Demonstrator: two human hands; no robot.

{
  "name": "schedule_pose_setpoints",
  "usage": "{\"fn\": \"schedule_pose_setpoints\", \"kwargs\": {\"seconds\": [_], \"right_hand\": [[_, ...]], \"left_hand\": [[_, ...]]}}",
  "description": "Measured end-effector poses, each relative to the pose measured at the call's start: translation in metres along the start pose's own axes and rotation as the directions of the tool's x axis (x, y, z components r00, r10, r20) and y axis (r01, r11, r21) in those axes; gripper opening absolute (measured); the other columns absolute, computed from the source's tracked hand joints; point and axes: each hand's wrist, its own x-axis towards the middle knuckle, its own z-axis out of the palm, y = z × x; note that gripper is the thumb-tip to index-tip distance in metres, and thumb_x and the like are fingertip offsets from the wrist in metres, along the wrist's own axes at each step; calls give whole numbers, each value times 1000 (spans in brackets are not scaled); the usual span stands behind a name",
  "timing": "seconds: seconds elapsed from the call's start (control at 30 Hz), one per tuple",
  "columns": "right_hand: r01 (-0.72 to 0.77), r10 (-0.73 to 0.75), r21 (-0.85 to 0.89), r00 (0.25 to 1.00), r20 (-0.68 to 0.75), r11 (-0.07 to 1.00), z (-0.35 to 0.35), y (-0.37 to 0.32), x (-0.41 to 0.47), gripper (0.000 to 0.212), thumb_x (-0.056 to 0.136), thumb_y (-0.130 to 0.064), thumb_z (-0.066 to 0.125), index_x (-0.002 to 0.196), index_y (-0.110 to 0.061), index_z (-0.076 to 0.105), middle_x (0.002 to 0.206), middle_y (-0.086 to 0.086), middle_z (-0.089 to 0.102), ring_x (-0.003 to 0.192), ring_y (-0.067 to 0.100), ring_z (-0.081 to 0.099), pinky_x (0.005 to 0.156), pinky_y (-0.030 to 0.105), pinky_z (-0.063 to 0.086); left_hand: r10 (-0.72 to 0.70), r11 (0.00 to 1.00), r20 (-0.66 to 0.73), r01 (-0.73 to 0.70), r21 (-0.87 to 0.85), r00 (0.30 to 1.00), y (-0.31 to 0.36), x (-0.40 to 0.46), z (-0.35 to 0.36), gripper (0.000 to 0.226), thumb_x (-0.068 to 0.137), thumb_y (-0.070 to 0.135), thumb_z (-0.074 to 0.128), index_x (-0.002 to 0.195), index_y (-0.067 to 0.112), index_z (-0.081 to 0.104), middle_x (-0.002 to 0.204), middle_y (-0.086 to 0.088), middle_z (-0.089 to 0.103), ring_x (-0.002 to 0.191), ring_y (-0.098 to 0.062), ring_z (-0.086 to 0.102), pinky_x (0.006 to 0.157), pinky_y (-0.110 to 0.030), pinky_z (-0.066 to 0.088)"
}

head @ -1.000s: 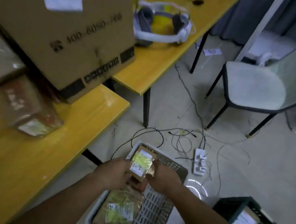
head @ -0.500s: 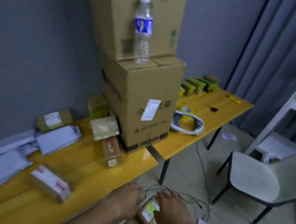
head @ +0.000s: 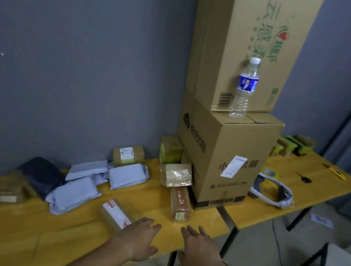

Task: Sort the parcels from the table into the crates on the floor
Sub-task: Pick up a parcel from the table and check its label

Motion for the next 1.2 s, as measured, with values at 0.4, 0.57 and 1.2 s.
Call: {"fn": "schedule_pose_setpoints", "kwargs": {"seconds": [0.4,0.57,1.2], "right_hand": [[-99,96,22,989,108,995,-15,-60,125,66,102,-42,50,158,-18,23,166,2,22,156,35,10,123,49,23],[-186,180,76,981,72,980,-36,-54,167,63,101,-40,49,156,-20,26,164,4,28,155,35,14,123,47,24],[-326,317,150,945,82,933,-57,-11,257,68,102,-30,49,160,-25,15,168,-1,19,157,31,7,127,49,12]], "left_hand": [[15,994,103,-4,-105,995,-131,88,-13,78,94,47,57,158,20,20,163,-5,23,150,-24,20,116,-42,34],[54,985,8,-52,-162,998,-153,161,-37,76,91,50,60,155,24,27,160,0,31,146,-21,31,115,-38,36],[-120,-132,586,573,-809,801,-157,348,-62,105,63,88,61,138,16,46,127,-21,58,101,-39,62,74,-39,56]]}}
